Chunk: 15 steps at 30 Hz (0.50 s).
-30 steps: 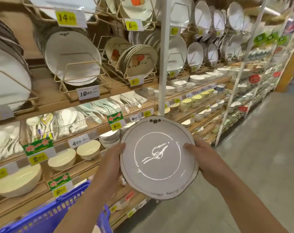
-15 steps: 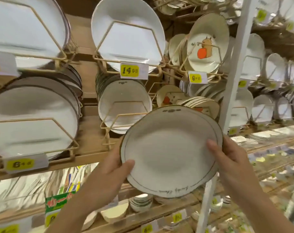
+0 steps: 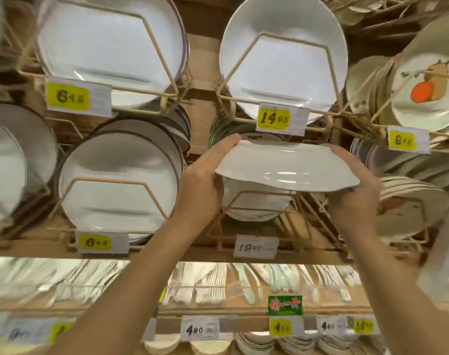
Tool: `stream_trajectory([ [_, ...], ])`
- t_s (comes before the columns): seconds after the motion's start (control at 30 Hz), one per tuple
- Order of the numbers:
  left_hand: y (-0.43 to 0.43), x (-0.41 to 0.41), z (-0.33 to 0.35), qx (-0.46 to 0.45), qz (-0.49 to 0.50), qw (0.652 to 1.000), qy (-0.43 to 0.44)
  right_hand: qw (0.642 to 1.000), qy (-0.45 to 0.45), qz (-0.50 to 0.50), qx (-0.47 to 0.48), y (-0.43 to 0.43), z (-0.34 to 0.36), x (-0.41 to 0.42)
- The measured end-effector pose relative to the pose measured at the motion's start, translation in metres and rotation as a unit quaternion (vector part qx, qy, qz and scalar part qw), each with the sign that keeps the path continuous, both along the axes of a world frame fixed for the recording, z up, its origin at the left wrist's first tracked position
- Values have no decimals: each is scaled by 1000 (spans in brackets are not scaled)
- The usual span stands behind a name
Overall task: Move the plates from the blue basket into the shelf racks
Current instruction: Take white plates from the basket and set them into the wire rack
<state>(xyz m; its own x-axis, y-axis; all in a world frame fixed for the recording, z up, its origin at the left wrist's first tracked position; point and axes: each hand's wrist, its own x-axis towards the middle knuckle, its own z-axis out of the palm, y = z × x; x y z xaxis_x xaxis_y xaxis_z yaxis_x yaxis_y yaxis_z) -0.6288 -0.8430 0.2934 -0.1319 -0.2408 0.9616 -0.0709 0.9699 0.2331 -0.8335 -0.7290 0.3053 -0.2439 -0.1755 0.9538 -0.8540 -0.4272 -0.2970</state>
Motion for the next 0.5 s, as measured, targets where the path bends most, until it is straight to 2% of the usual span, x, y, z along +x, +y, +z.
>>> stream_trajectory([
  [0.17, -31, -19, 4, 119, 36, 992, -20, 999, -8, 1, 42, -35, 5, -17],
  [0.37, -36, -35, 11, 185, 20, 982, 28, 991, -2, 27, 133, -44, 16, -38],
  [0.5, -41, -38, 1, 227, 20, 973, -20, 980, -21, 6, 197, -43, 7, -43],
])
